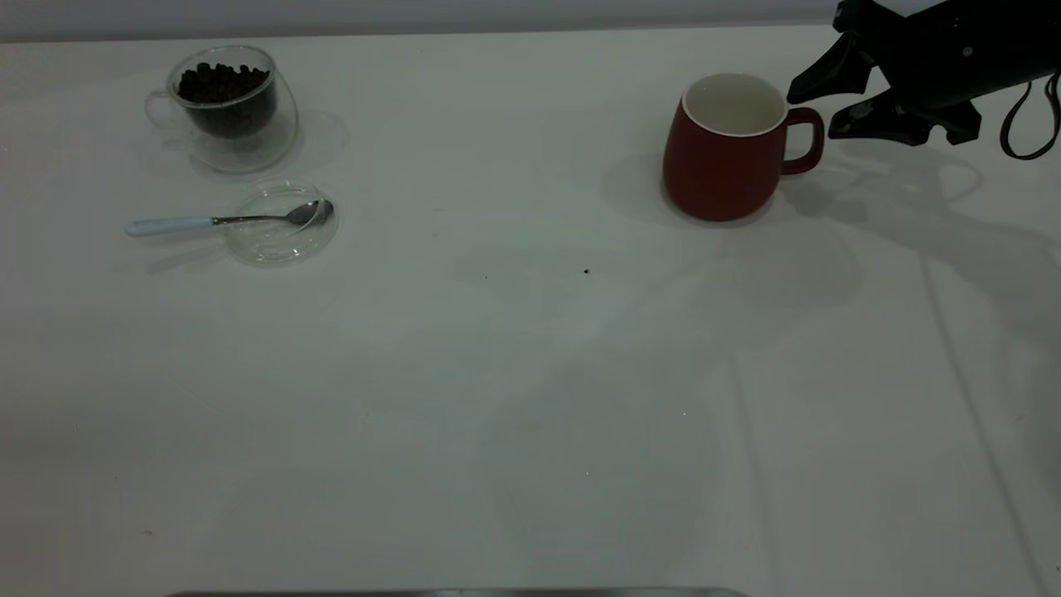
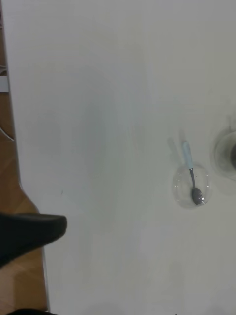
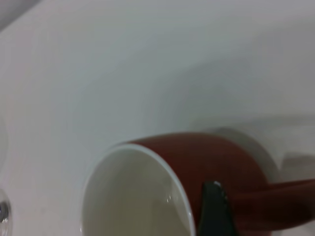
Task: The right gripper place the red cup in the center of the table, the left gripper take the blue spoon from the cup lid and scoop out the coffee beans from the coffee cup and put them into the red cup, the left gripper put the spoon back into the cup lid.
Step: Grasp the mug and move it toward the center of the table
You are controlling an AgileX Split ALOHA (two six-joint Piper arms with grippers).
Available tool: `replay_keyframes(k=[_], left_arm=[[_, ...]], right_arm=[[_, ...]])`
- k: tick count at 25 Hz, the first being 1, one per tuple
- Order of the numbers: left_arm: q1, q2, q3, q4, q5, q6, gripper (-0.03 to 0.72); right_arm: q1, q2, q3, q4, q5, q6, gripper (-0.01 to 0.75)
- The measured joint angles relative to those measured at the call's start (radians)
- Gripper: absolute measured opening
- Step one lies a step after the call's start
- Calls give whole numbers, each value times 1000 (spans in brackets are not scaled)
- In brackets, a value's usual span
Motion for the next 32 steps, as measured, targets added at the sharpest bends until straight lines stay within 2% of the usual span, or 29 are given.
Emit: replay_keyframes(k=[4, 8, 17, 22, 27, 32], left_arm=[[0, 0, 0, 0, 0, 0, 433], [0, 0, 0, 0, 0, 0, 433], [0, 0, 0, 0, 0, 0, 433], [0, 0, 0, 0, 0, 0, 433], [0, 0, 0, 0, 0, 0, 433], [0, 0, 0, 0, 0, 1, 433]], right_arm=[[12, 0, -1, -75, 9, 76, 537], [56, 0, -1, -104, 9, 107, 537], [236, 0, -1, -92, 5, 121, 536], [306, 0, -1, -66, -3, 116, 536], [305, 5, -1, -70, -34, 93, 536], [234, 5, -2, -171, -12, 83, 536]])
